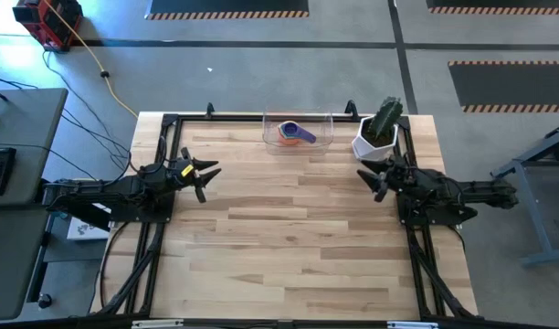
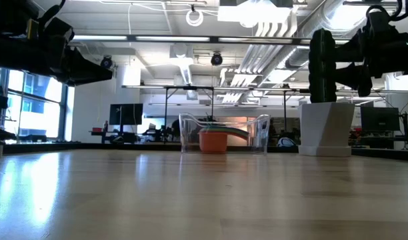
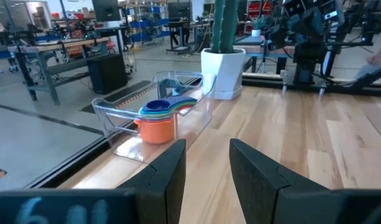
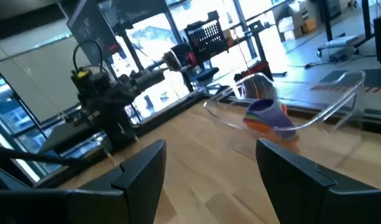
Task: Nest measuring cups in basket
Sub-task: Return to Home Position
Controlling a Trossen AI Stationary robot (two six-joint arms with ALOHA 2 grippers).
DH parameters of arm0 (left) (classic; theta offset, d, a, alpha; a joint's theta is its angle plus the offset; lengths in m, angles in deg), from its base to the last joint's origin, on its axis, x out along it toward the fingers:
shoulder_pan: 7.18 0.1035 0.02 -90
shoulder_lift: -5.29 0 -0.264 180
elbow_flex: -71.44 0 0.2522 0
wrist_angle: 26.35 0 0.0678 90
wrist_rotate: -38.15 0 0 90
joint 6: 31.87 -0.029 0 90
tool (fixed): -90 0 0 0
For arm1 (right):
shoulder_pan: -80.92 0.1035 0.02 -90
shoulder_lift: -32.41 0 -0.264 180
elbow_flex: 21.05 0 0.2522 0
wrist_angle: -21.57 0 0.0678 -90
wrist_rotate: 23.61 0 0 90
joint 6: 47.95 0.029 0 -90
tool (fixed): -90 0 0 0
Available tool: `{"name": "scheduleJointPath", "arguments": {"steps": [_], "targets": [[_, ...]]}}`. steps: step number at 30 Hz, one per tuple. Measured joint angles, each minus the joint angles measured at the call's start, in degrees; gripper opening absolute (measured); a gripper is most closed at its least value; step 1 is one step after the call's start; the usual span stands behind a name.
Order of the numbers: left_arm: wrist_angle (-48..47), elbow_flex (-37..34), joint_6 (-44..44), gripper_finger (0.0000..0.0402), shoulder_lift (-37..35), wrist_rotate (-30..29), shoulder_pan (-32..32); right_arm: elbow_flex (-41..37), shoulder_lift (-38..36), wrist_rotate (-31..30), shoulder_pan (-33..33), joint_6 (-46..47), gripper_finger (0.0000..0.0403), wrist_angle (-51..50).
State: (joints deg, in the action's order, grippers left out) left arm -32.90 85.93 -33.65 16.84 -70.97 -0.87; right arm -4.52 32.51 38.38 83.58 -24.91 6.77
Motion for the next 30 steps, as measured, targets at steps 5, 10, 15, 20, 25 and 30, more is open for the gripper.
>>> {"name": "scheduleJointPath", "arguments": {"steps": [5, 10, 15, 20, 25, 30], "targets": [[-0.68, 0.0, -0.68, 0.0115, 0.02, 0.66, 0.02, 0.02, 0.65, 0.21, -0.02, 0.8, 0.0241, -1.68], [-1.81, 0.0, -0.76, 0.0115, 0.05, -0.06, 0.02, 0.02, 0.63, 0.2, -0.02, 0.25, 0.0241, -1.69], [-3.46, -0.04, 2.0, 0.0115, 0.07, -0.91, 0.03, 0.02, 0.63, 0.78, -0.02, -2.41, 0.0241, -1.71], [-3.84, -0.04, 2.6, 0.0115, 0.07, -0.91, 0.02, 0.02, 0.63, 0.81, -0.02, -2.55, 0.0241, -1.73], [-3.84, -0.04, 2.6, 0.0115, 0.07, -0.95, 0.02, 0.02, 0.63, 0.81, -0.02, -2.53, 0.0241, -1.73], [-3.84, -0.04, 2.62, 0.0115, 0.07, -1.0, 0.03, 0.02, 0.63, 0.81, -0.02, -2.53, 0.0241, -1.73]]}}
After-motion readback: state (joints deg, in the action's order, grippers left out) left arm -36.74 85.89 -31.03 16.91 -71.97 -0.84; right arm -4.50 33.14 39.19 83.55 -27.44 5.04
